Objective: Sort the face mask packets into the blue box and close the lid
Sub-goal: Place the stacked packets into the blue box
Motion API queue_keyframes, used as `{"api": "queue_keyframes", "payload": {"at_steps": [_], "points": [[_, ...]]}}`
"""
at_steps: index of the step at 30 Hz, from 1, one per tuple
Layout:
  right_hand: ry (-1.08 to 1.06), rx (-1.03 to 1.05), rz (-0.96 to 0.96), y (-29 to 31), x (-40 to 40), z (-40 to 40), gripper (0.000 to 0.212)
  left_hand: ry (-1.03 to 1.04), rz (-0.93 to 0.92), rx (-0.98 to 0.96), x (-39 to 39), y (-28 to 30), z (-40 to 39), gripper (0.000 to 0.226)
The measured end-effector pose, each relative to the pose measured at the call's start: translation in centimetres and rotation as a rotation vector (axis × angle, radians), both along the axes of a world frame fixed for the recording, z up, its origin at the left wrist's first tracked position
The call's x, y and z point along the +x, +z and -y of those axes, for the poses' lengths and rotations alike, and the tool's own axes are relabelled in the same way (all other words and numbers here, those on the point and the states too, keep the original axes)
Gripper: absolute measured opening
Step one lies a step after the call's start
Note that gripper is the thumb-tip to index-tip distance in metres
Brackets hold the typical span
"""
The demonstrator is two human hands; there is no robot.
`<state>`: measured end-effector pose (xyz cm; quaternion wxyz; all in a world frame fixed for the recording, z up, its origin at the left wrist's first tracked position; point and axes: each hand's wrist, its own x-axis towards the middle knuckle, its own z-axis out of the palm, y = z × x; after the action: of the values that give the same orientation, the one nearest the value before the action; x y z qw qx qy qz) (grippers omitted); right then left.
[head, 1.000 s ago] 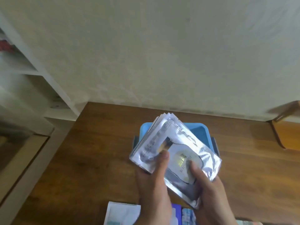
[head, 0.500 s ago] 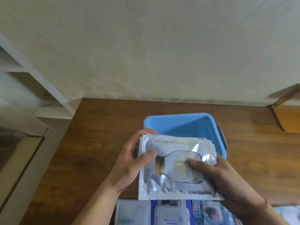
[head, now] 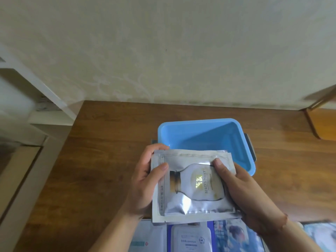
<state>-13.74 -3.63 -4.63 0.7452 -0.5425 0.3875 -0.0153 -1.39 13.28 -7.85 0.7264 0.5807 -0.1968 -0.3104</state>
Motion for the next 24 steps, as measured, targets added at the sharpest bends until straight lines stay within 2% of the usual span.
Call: {"api": "queue_keyframes", "payload": {"at_steps": [3,6,9,13,16,20,24], "points": [[0.031,0.016,0.025,-0.1,-0.1,0.2,0.039,0.007,-0.026,0.019,0.1,0.0,0.1,0.027],[0.109,0.084,0.052,0.0,0.5,1.8,0.038,0.034,0.0,0.178,1.5,0.6,1.0,0.025],[0.176,0.013,0.015,-1.0,2.7,5.2,0.04,-0.044,0.127,0.472,3.8,1.7,3.1,0.02],[0.23,-0.057,-0.103,-2.8,5.9,8.4,0.042,-0.175,0.37,0.778,6.5,2.6,6.5,0.037],[0.225,-0.065,-0.127,-3.7,7.0,9.7,0.035,-0.199,0.483,0.88,7.3,2.7,8.5,0.045],[0.164,-0.082,-0.125,-5.1,7.8,10.7,0.032,-0.205,0.588,0.949,7.0,2.2,10.3,0.038],[0.147,-0.13,-0.279,-7.4,7.9,9.9,0.035,-0.276,0.754,1.122,5.8,1.2,10.9,0.036]]}}
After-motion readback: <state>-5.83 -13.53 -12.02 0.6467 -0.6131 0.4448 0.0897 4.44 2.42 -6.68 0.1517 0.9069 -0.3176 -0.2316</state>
